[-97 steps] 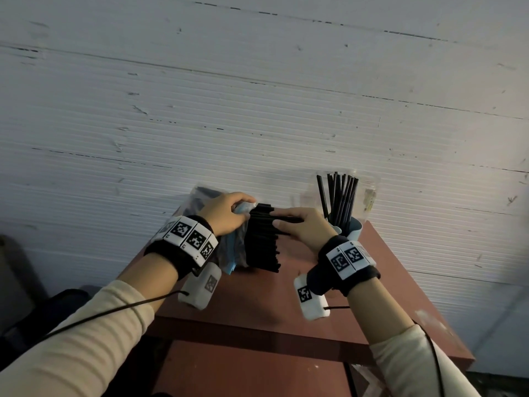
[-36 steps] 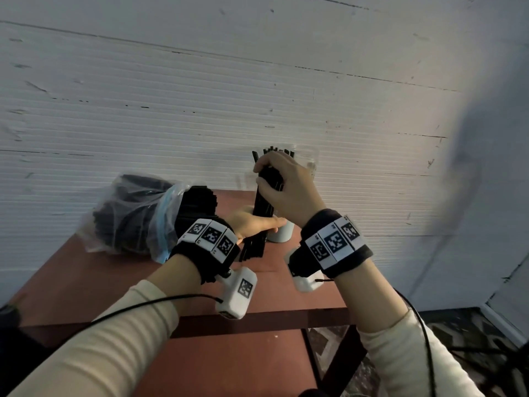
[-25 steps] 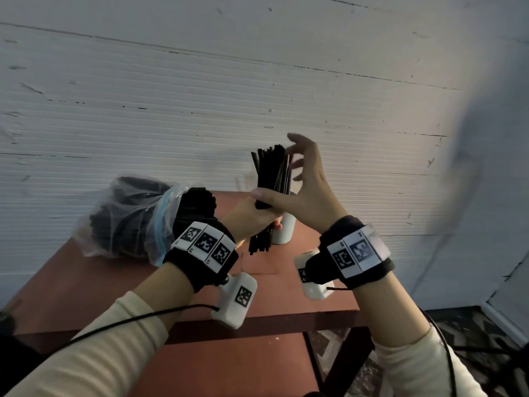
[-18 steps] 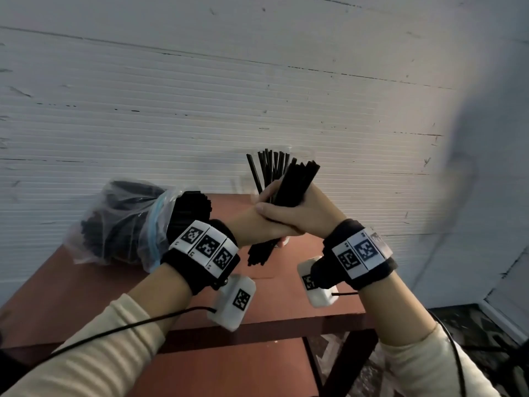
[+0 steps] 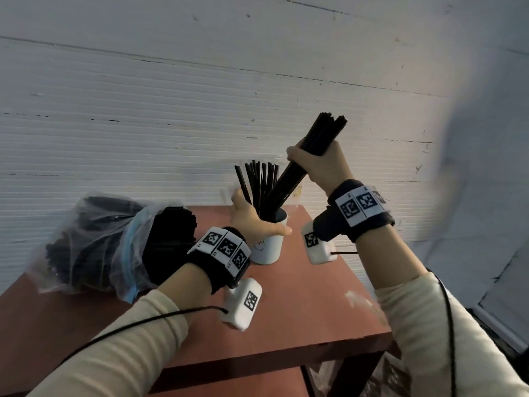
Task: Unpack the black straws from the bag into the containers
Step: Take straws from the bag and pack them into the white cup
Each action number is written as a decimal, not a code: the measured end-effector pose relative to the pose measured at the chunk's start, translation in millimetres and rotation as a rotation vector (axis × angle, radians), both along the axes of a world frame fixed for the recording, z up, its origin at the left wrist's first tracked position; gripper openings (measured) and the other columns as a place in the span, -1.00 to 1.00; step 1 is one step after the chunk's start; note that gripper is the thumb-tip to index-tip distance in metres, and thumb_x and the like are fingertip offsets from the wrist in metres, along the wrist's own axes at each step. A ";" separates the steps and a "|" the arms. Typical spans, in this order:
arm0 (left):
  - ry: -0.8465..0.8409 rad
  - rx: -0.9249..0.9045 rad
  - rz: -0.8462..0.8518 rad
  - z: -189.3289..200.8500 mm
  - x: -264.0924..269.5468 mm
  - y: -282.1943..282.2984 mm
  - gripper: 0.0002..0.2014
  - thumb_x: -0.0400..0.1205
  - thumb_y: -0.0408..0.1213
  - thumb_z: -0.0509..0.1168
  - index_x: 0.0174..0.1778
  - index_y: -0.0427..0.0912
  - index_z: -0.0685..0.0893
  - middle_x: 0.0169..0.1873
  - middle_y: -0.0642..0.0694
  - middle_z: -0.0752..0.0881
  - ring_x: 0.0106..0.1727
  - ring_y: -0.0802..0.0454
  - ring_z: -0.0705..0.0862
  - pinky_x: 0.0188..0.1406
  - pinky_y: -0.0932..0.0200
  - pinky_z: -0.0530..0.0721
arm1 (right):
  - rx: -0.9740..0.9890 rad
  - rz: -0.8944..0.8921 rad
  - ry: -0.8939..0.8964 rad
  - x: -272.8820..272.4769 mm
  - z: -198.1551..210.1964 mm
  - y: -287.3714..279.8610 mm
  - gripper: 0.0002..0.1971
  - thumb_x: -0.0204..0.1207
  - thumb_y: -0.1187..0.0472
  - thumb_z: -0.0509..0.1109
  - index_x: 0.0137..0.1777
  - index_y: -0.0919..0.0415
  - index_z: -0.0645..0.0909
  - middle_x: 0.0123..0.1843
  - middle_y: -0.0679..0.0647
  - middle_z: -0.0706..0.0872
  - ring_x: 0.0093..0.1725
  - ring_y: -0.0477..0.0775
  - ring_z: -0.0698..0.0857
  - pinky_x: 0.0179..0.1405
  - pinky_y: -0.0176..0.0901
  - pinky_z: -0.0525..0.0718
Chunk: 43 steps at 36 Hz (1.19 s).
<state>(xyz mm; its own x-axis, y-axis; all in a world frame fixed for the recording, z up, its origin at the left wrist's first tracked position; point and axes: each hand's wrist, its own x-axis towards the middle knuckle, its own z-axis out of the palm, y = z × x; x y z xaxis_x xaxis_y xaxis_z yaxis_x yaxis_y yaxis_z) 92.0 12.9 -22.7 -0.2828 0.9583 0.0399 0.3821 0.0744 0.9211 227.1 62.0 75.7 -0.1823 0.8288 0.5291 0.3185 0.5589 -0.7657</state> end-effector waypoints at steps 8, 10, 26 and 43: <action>0.010 -0.063 -0.065 -10.6 -9.6 18.1 -0.10 0.22 -0.24 0.66 0.42 -0.18 0.32 0.09 -0.03 0.60 0.17 -0.02 0.62 0.26 -0.03 0.65 | -0.141 -0.003 -0.321 -17.8 -15.4 29.1 -0.74 0.42 0.09 0.48 -0.33 0.21 0.53 -0.56 -0.03 0.45 -0.64 -0.12 0.40 -0.58 -0.27 0.41; 0.032 -0.065 -0.081 -12.0 -12.3 20.6 -0.05 0.10 -0.10 0.67 0.39 -0.14 0.38 0.04 -0.01 0.64 0.13 0.01 0.65 0.26 -0.08 0.66 | -0.178 0.007 -0.390 -18.6 -18.9 30.6 -0.63 0.43 0.03 0.50 -0.43 0.17 0.44 -0.59 -0.06 0.44 -0.65 -0.13 0.41 -0.57 -0.27 0.43; 0.081 -0.042 -0.119 -17.3 -20.8 26.3 -0.10 0.23 -0.16 0.69 0.46 -0.08 0.39 0.16 0.03 0.63 0.21 0.04 0.62 0.35 -0.01 0.59 | 0.218 0.068 -0.166 -20.8 -39.0 26.7 -0.21 0.41 0.01 0.57 0.54 0.10 0.22 0.45 0.08 0.39 0.41 -0.05 0.43 0.31 -0.23 0.42; 0.160 -0.022 -0.124 -20.2 -21.5 30.0 -0.16 0.30 -0.10 0.65 0.42 -0.13 0.37 0.02 0.02 0.61 0.14 0.01 0.61 0.28 0.01 0.61 | 0.455 -0.052 -0.372 -35.6 -49.6 43.1 -0.62 0.63 0.00 0.31 0.35 0.19 0.57 0.36 0.07 0.56 0.28 0.10 0.59 0.26 -0.07 0.57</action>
<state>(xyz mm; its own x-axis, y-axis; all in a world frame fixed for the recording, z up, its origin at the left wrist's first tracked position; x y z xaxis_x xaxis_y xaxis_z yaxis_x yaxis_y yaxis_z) 70.5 42.9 -42.9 -0.1545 0.9865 0.0536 0.5308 0.0371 0.8467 191.6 105.0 26.1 -0.3893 0.5465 0.7415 0.5554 0.7814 -0.2843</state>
